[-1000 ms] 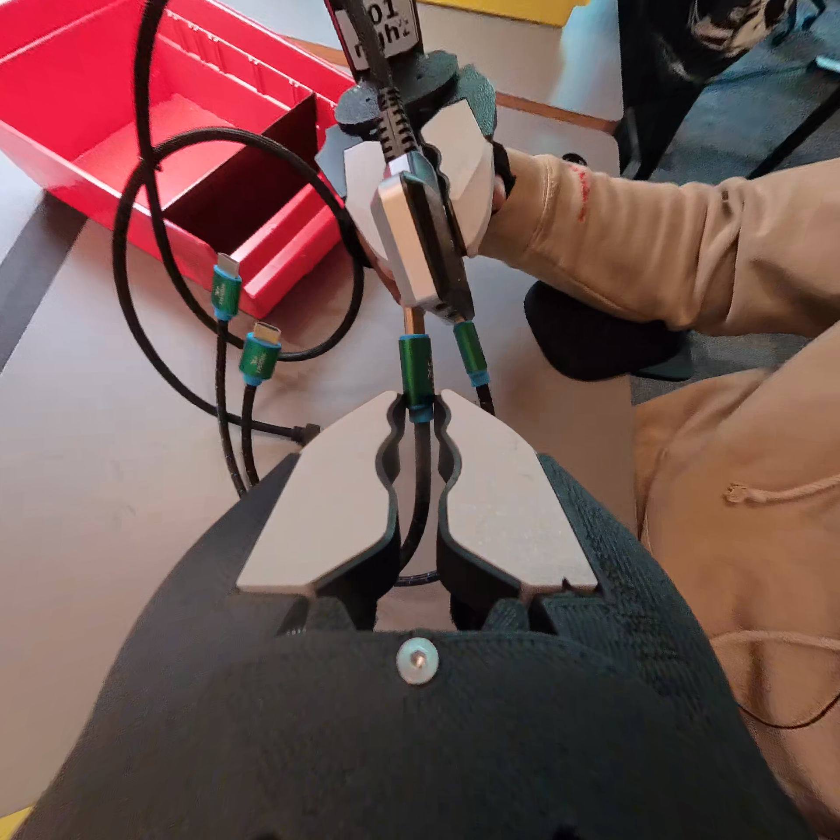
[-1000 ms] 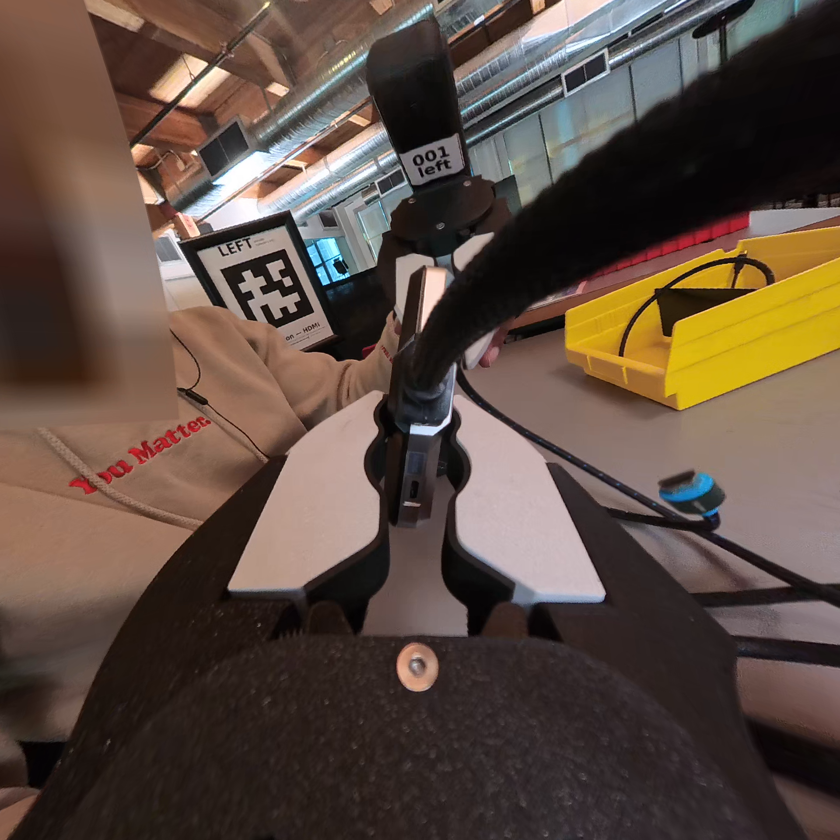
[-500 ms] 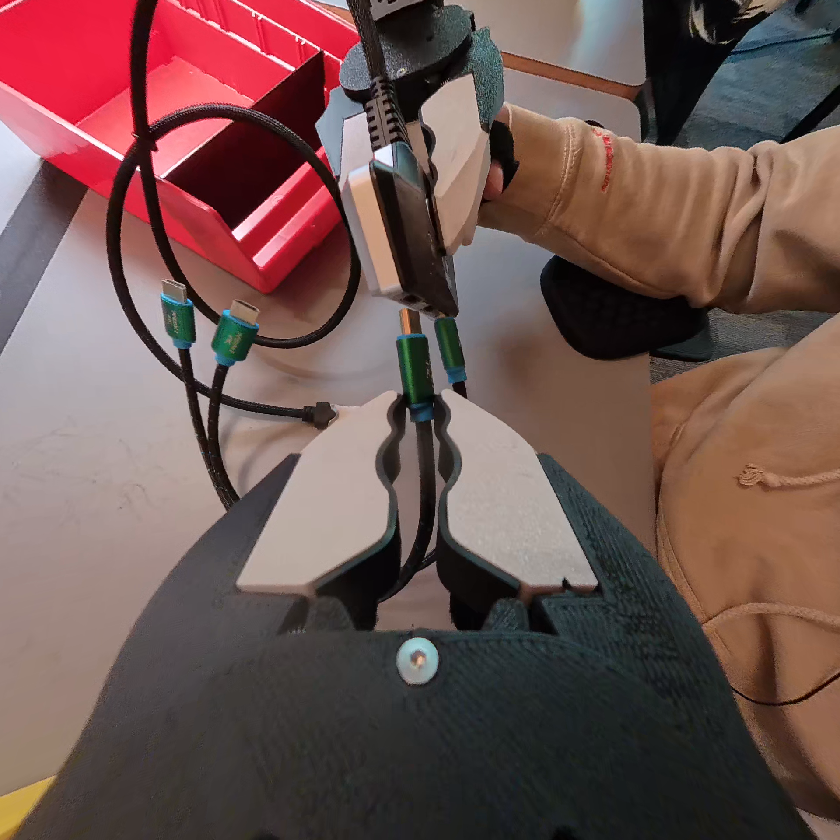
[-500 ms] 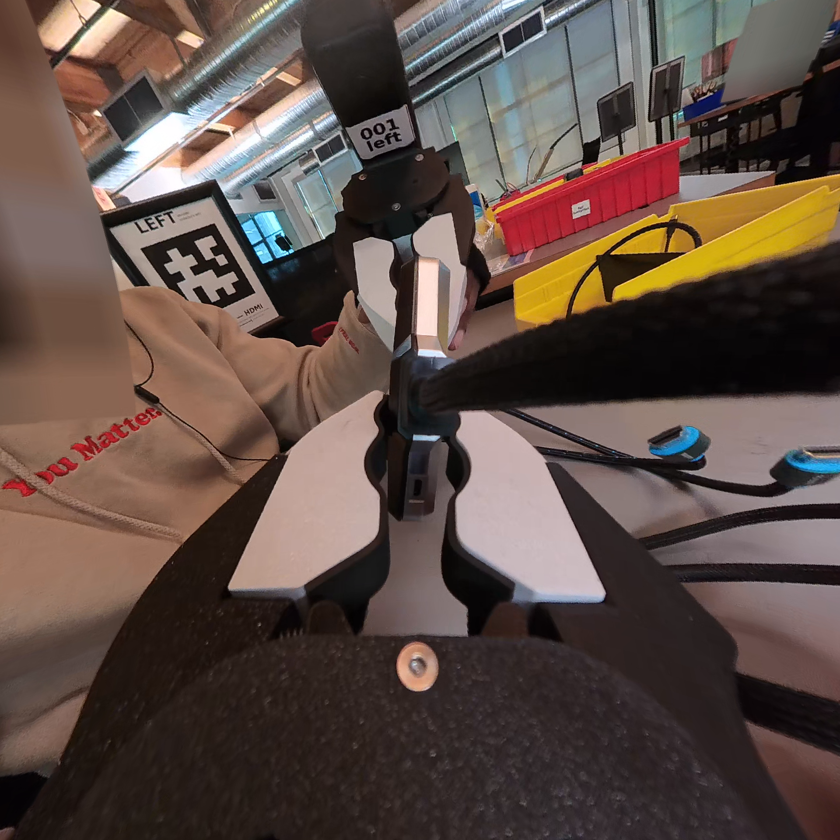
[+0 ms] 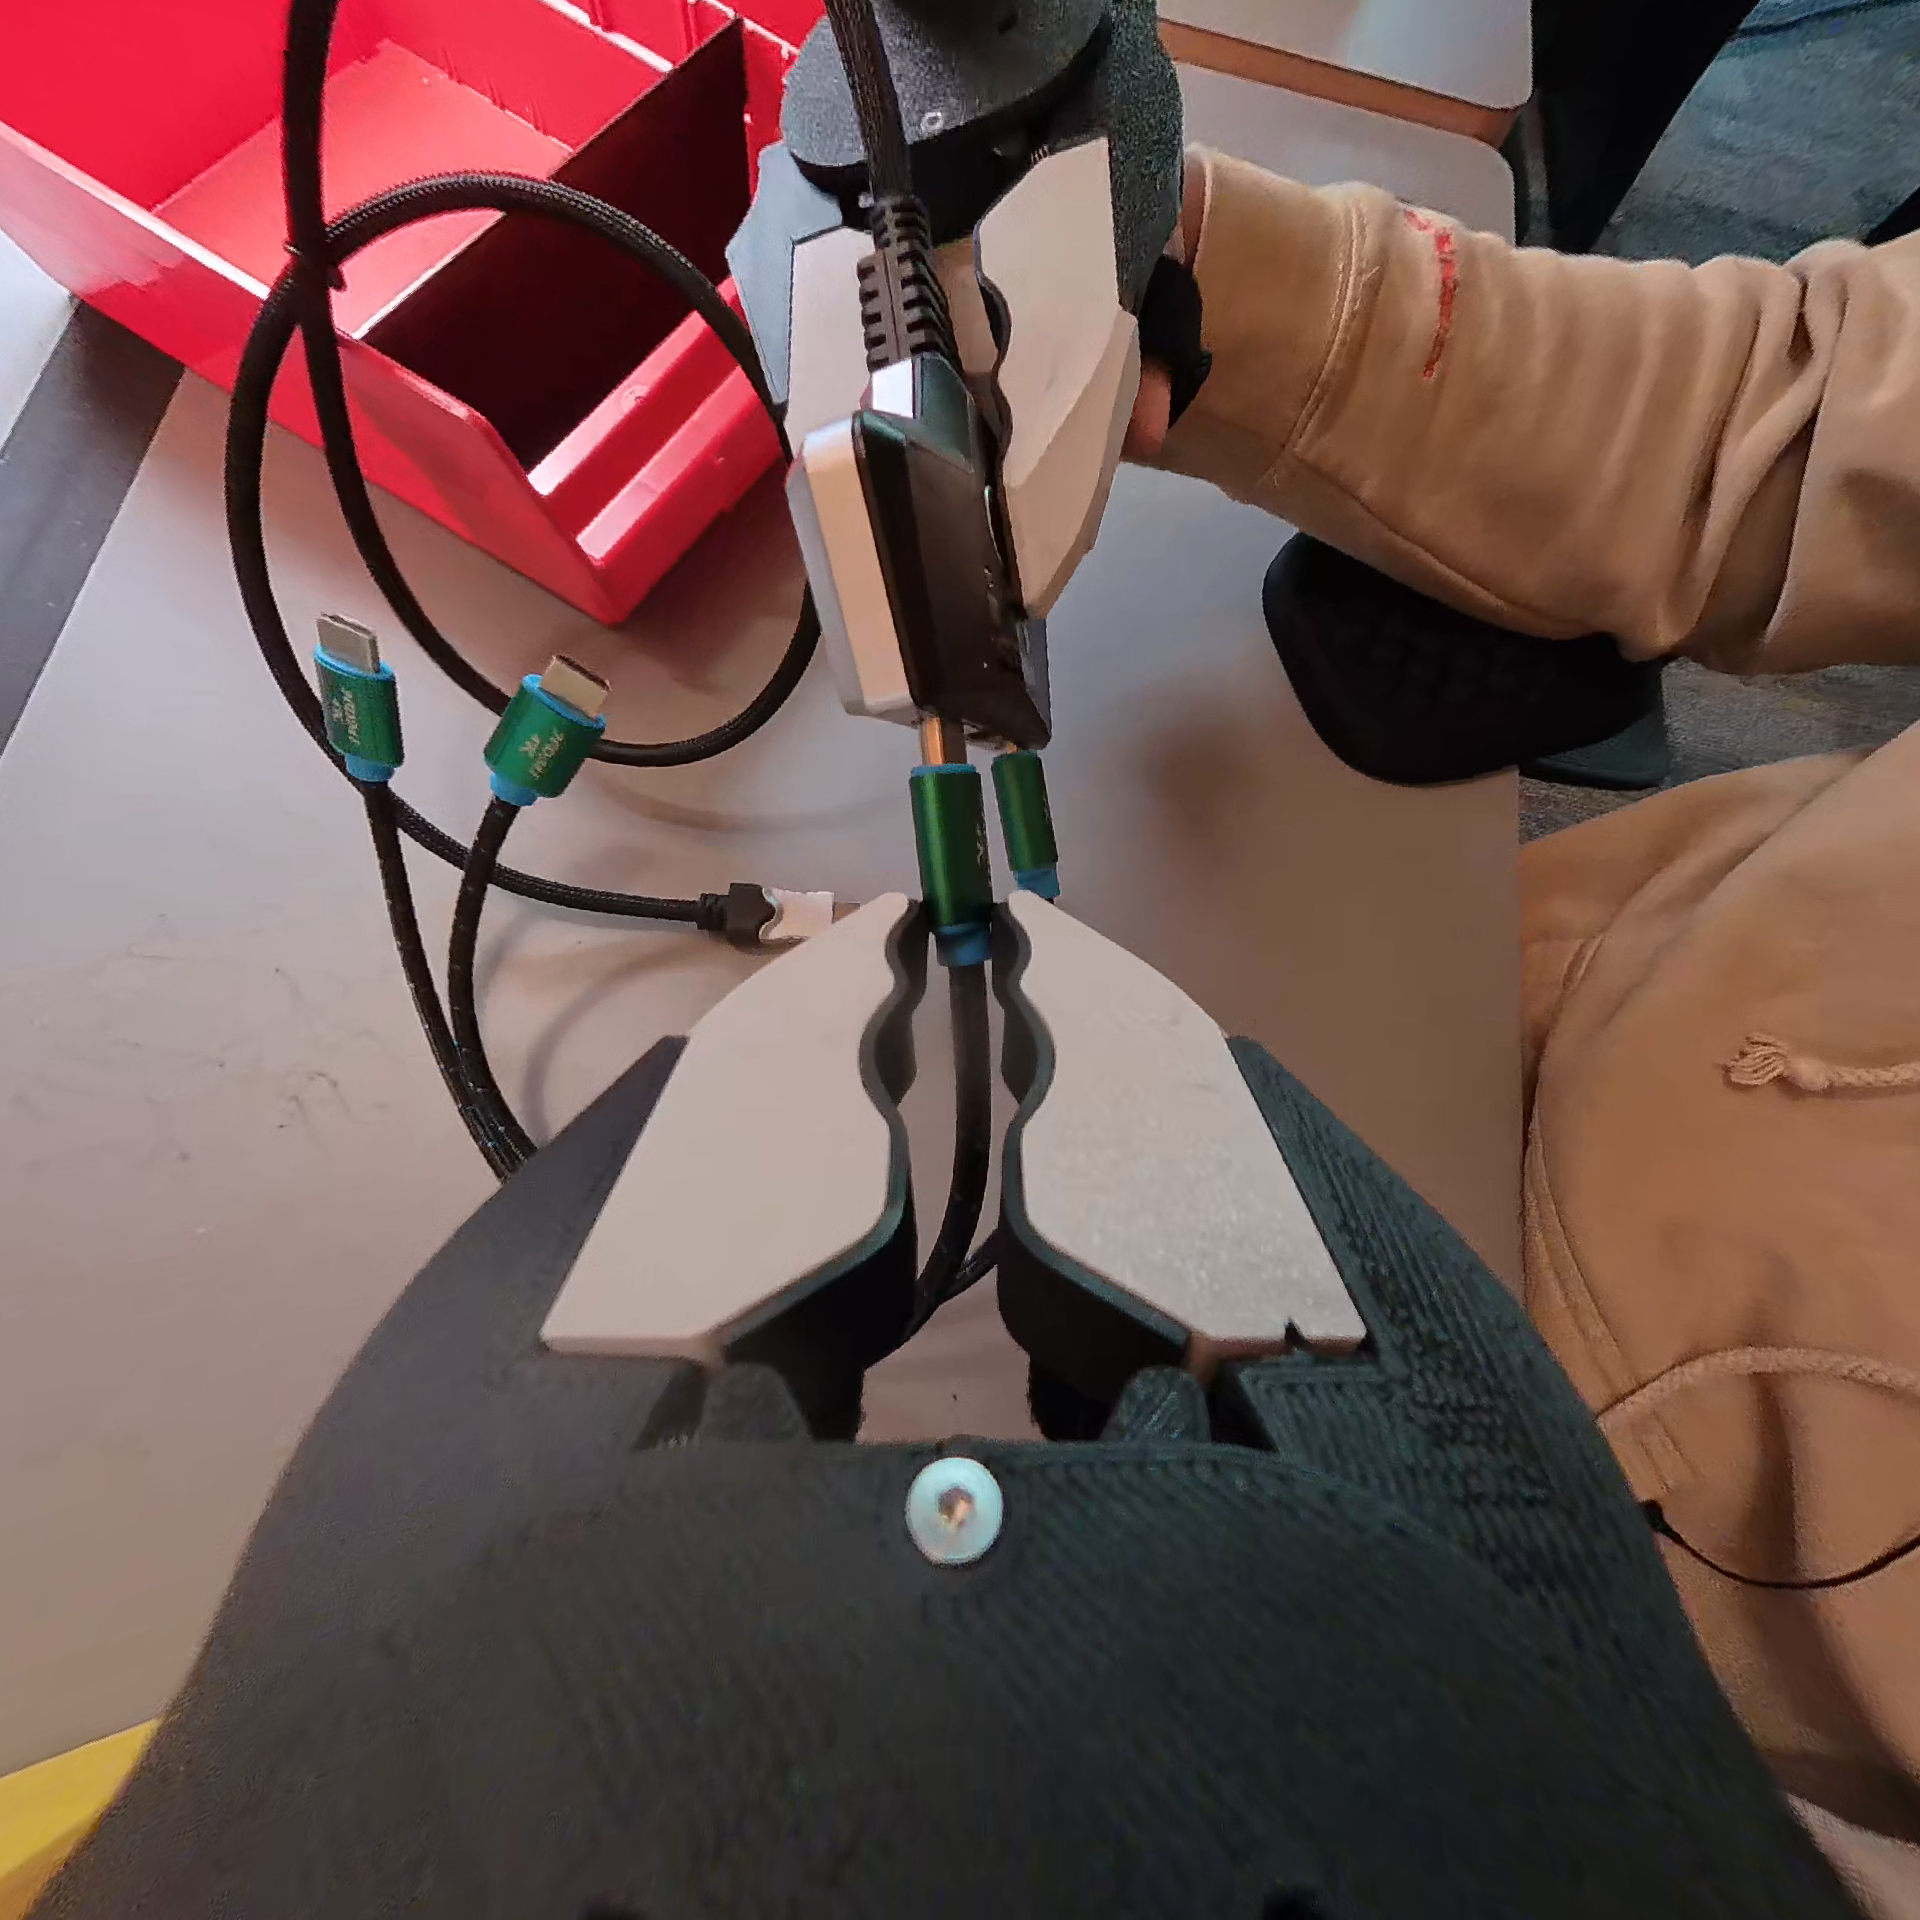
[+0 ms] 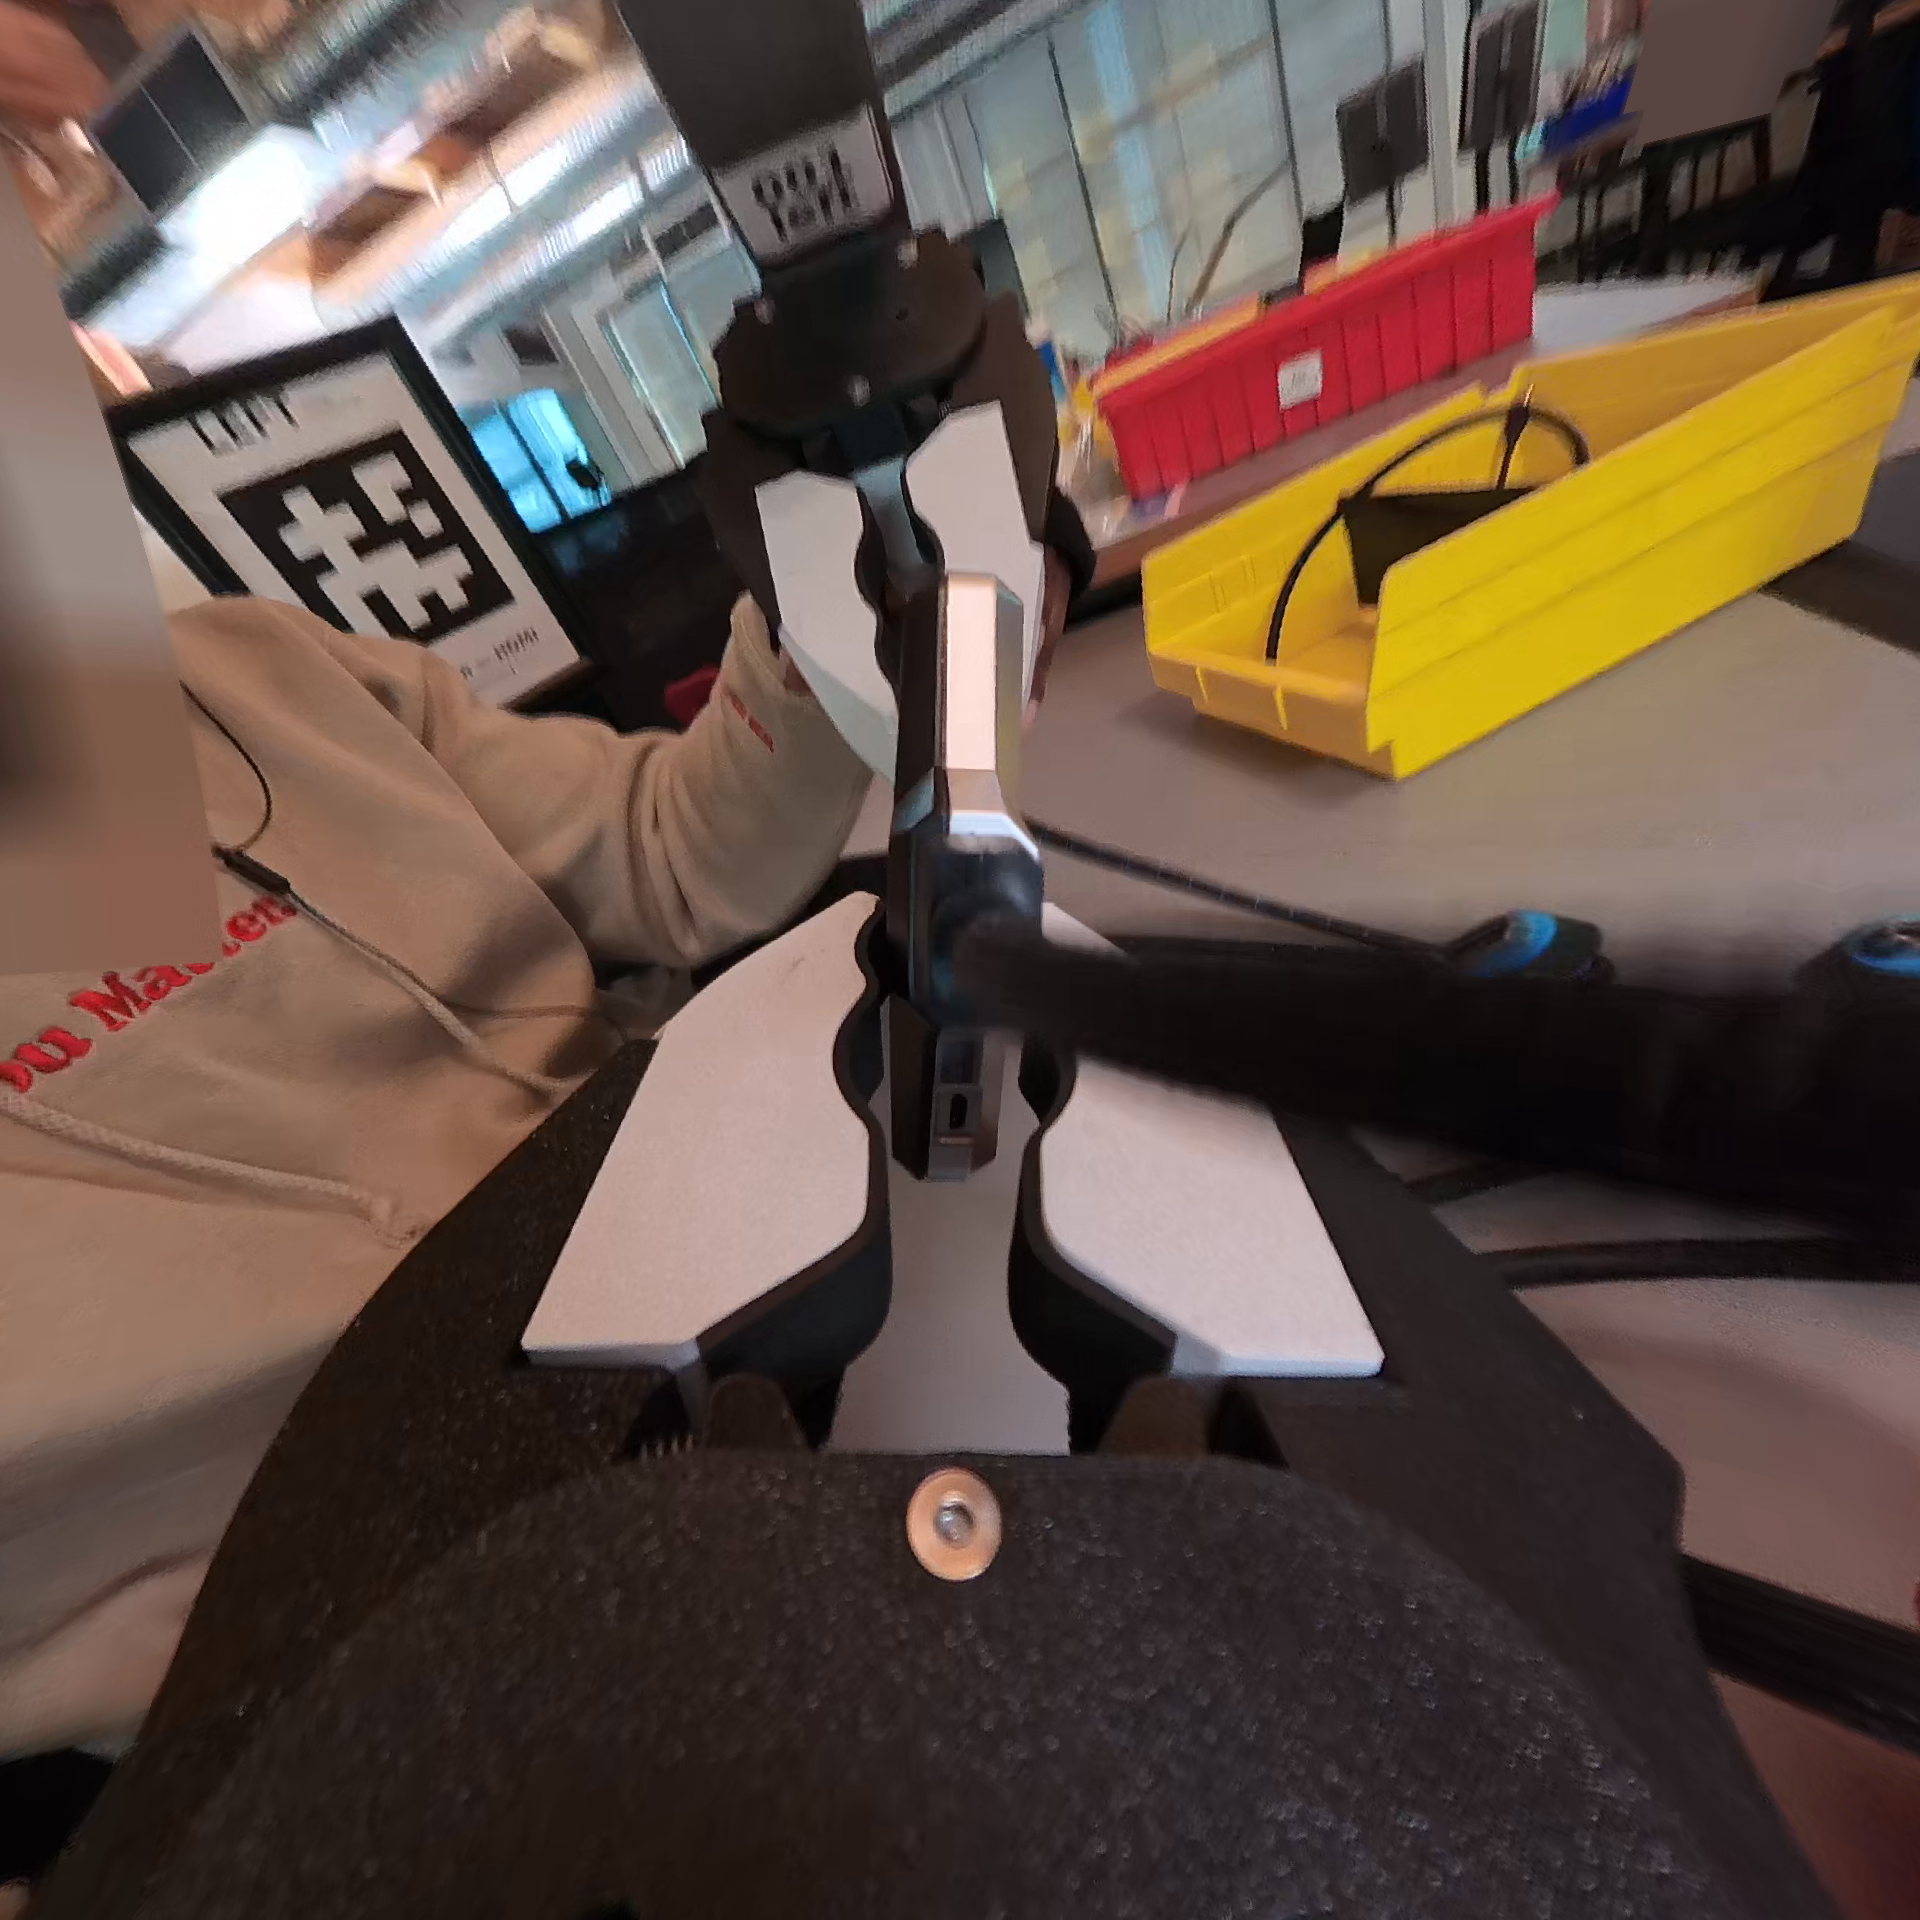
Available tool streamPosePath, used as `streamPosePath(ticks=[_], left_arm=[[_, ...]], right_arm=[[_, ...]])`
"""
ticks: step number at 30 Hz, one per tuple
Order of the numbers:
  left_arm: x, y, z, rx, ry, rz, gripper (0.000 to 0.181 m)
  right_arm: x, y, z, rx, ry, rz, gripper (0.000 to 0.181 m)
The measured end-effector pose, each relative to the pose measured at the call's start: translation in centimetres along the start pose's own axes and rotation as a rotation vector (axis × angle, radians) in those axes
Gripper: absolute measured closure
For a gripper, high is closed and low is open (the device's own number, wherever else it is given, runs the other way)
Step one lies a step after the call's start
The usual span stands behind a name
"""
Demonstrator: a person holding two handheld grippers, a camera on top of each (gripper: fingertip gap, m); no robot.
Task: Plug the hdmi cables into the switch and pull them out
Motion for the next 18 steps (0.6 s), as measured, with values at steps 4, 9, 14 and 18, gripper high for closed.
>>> streamPosePath(ticks=[4, 9, 14, 18], left_arm=[[-0.1, -0.4, 0.6, 0.013, -0.066, -0.012, 0.169], [-0.1, -1.1, 0.5, 0.019, -0.113, -0.034, 0.169], [0.3, -1.5, -0.2, 0.009, -0.095, -0.053, 0.169], [0.5, -1.6, -0.1, 0.016, -0.087, -0.061, 0.169]], right_arm=[[0.4, -1.1, -1.0, -0.003, 0.051, -0.095, 0.160], [0.9, -1.8, -1.3, -0.021, 0.056, -0.137, 0.160], [1.3, -0.3, -0.6, -0.028, 0.016, -0.020, 0.148], [1.5, -0.3, -0.1, -0.026, -0.005, -0.002, 0.159]])
Point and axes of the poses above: each gripper's, where its closed fingertips meet, x out along the fingers, y out of its top, z = x × y across the jaws, the point moved 1 cm from there along -x, back along the fingers, and after that the axes turned 14 degrees about -x, right-handed, at the moved point
